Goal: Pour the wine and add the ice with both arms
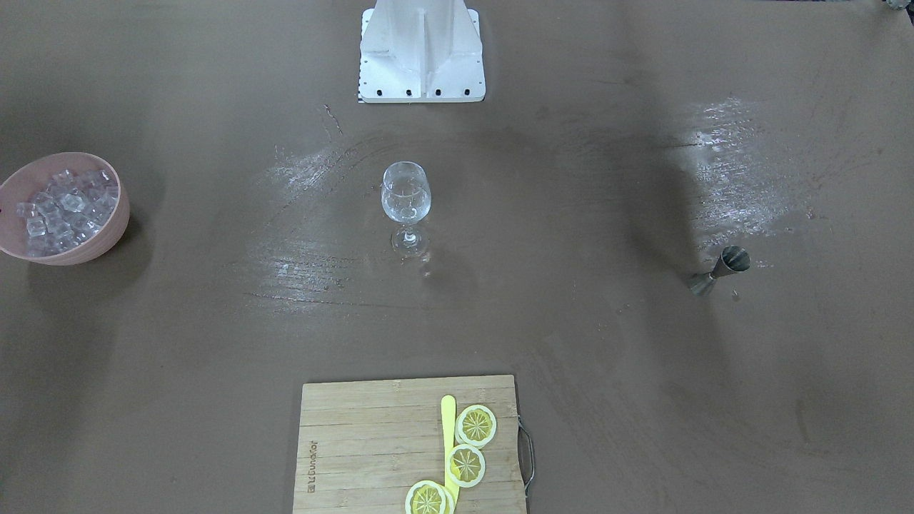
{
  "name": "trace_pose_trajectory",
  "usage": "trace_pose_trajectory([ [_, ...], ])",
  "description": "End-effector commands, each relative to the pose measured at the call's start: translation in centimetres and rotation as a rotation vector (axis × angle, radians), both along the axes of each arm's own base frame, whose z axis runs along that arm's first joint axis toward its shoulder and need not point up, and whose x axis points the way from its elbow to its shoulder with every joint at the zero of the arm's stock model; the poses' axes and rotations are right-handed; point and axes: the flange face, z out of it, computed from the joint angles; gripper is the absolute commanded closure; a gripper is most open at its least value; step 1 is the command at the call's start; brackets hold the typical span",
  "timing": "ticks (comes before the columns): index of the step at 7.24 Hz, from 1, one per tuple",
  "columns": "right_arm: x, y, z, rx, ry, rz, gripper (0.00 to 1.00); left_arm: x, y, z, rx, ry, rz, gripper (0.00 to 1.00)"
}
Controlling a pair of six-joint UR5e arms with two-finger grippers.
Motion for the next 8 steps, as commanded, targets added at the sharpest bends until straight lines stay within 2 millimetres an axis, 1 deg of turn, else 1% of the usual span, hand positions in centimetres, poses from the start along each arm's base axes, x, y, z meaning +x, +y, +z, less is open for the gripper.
trace_pose_trajectory([
  [1, -1.1, 0.3, -1.5, 0.050, -0.019, -0.021, 0.00, -1.0, 2.9, 1.8, -0.087, 0.056, -0.097, 0.02],
  [2, -2.8, 1.0, -2.9, 0.046, -0.032, -0.023, 0.00, -0.9, 3.0, 1.8, -0.090, 0.063, -0.098, 0.02],
  [3, -4.4, 3.1, -2.9, -0.007, -0.027, -0.006, 0.00, -0.9, 3.0, 1.6, -0.087, 0.065, -0.098, 0.02],
  [4, -5.3, 5.1, -1.9, -0.031, 0.003, -0.007, 0.00, -0.9, 2.9, 1.6, -0.086, 0.065, -0.098, 0.02],
  [6, -6.9, 8.1, 0.4, -0.042, 0.016, -0.031, 0.01, -0.9, 3.1, 0.9, -0.072, 0.066, -0.099, 0.02],
  [7, -8.2, 8.6, 0.5, -0.050, 0.009, -0.040, 0.01, -0.9, 3.5, 0.6, -0.067, 0.066, -0.097, 0.02],
  [8, -10.0, 9.0, 0.5, -0.045, 0.022, -0.051, 0.01, -0.9, 3.5, 0.6, -0.067, 0.066, -0.097, 0.02],
])
